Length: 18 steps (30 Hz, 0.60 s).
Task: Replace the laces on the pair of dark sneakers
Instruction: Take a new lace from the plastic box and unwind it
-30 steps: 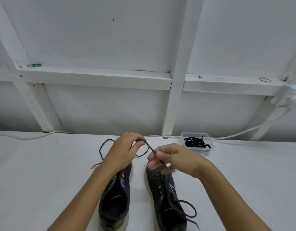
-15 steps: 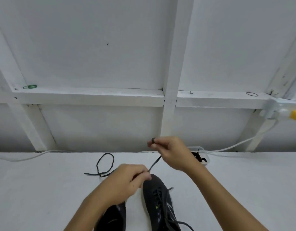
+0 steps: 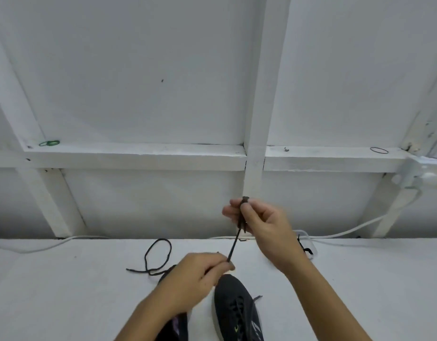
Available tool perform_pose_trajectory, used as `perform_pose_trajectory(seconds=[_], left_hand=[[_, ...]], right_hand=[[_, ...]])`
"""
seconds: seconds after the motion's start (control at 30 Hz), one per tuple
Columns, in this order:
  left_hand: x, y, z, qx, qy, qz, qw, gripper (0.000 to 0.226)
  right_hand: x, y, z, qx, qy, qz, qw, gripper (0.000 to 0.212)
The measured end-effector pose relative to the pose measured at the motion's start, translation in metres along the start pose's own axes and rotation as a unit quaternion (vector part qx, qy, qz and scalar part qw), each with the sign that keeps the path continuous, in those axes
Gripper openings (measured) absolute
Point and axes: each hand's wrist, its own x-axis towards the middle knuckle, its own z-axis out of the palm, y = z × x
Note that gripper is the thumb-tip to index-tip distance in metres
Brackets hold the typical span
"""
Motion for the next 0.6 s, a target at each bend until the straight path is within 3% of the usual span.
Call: perform_pose_trajectory(seconds=[0.07,0.13,0.17,0.27,0.37,0.43,0.53,0.6], left_hand=[[-0.005,0.01,-0.002,0.05,-0.037,0.027,0.998,0.028],[-0.001,0.017,-0.023,0.059,-0.011,0.035,0.998,0.023],[0.004,0.019,-0.035,0.064,0.01,0.039,0.997,0.021],[0.019,0.02,-0.066,0.027,0.041,0.032,0.998,0.019],[0.028,0.018,-0.063,-0.056,0.061,0.025,0.996,0.018],[0.028,0.014,-0.045,-0.109,0.079,0.011,0.991,0.016],[0.015,0.004,-0.014,-0.051,0.065,0.001,0.997,0.023],[0.003,0.004,-0.002,0.009,-0.002,0.021,1.0,0.021]], right_hand=[[0.003,0.004,-0.01,-0.268,-0.039,-0.006,0.963,0.021],[-0.005,0.012,-0.011,-0.36,-0.124,0.047,0.923,0.027],[-0.012,0.016,-0.009,-0.333,-0.154,0.073,0.927,0.031],[-0.032,0.017,0.01,-0.091,-0.186,0.148,0.967,0.049],[-0.032,0.005,0.021,0.122,-0.212,0.188,0.951,0.081],[-0.024,-0.001,0.02,0.242,-0.197,0.171,0.934,0.097],[-0.01,-0.004,0.008,0.301,-0.133,0.109,0.938,0.109],[-0.001,-0.001,0.0,0.226,-0.101,0.088,0.965,0.114]])
